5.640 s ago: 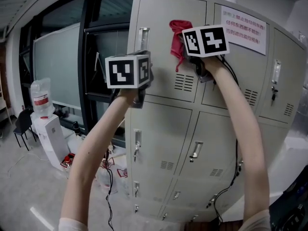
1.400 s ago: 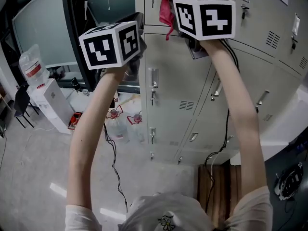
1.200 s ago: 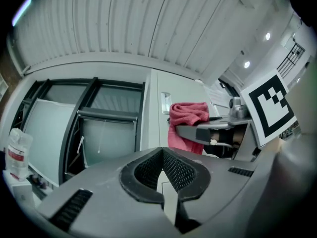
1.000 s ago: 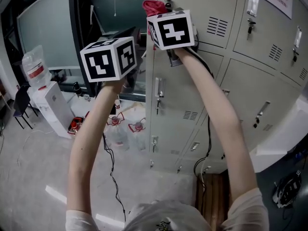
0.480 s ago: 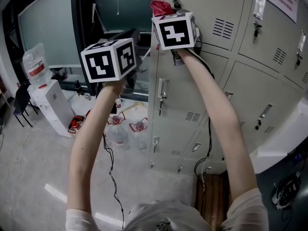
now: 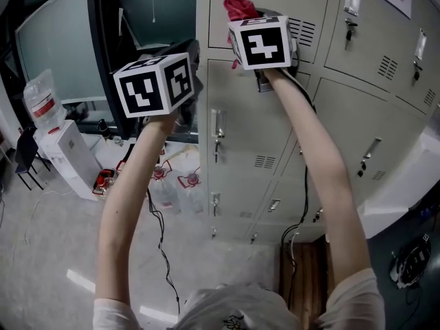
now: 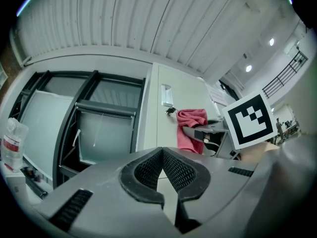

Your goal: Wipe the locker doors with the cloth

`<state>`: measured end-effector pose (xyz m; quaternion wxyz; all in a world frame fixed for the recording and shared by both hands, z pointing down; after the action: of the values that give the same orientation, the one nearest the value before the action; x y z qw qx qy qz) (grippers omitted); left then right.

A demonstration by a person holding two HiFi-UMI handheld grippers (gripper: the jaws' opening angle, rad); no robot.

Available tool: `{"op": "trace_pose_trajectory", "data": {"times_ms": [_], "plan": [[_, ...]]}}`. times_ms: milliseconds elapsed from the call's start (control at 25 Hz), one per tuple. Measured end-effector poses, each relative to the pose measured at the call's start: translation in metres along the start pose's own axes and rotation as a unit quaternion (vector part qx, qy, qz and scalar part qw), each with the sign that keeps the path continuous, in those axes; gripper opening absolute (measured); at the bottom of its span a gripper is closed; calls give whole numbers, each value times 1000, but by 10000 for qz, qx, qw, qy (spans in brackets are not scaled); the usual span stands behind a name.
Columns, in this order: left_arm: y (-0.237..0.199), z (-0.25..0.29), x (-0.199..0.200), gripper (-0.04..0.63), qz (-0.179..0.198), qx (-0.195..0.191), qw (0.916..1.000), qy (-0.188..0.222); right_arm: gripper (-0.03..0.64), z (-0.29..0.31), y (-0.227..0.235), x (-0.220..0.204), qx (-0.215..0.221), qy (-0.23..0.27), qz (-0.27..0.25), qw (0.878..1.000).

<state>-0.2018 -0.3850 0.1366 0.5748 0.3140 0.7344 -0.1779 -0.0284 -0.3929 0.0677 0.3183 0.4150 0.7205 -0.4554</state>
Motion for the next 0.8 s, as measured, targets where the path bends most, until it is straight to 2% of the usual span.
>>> {"op": "trace_pose_trajectory", "data": {"times_ms": [520,800], "plan": [[71,62,-2,16,-15,-614,9977,291,31,-30,116,-48,-386,-137,-370,9985],[107,91,-7,17,25,-704,9970,331,31,-40,158,-63,-430,-168,-456,9979]]}}
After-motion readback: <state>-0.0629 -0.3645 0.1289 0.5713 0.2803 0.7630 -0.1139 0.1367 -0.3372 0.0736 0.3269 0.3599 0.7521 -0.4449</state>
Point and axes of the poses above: the fingertips, and each gripper's own axes: z forward along the fingers, y to its right, x out of its top, the point moved 10 cm from there along -z, backward along the fingers, and after that the axes turned 12 degrees about -x, right-handed, at the moved point
